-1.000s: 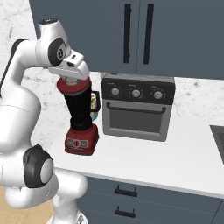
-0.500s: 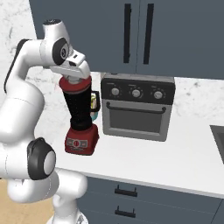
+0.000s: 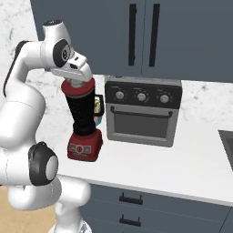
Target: Close the lid blender by securely placing the lid on top.
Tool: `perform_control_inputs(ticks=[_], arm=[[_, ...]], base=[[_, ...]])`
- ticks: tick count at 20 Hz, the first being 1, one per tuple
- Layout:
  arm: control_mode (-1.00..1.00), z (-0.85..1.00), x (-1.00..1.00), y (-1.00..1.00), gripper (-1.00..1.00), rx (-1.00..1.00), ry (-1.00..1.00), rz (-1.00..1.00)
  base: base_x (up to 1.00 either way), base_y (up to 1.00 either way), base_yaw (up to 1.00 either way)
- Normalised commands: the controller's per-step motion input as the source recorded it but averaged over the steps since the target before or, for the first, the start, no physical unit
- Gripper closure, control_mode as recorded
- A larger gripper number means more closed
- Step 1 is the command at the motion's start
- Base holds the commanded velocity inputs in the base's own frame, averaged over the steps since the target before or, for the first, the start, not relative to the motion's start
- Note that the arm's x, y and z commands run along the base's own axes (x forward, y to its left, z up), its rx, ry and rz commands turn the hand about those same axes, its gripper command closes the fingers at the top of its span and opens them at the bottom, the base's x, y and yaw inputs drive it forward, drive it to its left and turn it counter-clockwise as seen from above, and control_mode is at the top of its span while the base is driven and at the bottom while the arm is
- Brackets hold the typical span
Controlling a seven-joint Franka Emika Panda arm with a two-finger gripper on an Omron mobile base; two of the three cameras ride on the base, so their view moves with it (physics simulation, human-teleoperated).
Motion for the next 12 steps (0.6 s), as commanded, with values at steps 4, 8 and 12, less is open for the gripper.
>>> perform_control_inputs(ticks=[4,8,12], arm=[[-1.00,0.02,-0.06,0.01,1.00,0.00,0.00,0.00],[-1.00,0.02,-0.37,0.00,1.00,0.00,-0.12,0.01],[-1.00,0.19,-0.11,0.01,1.00,0.00,-0.31,0.00]], base=[[0.00,0.00,0.00],[0.00,0.00,0.00],[0.00,0.00,0.00]])
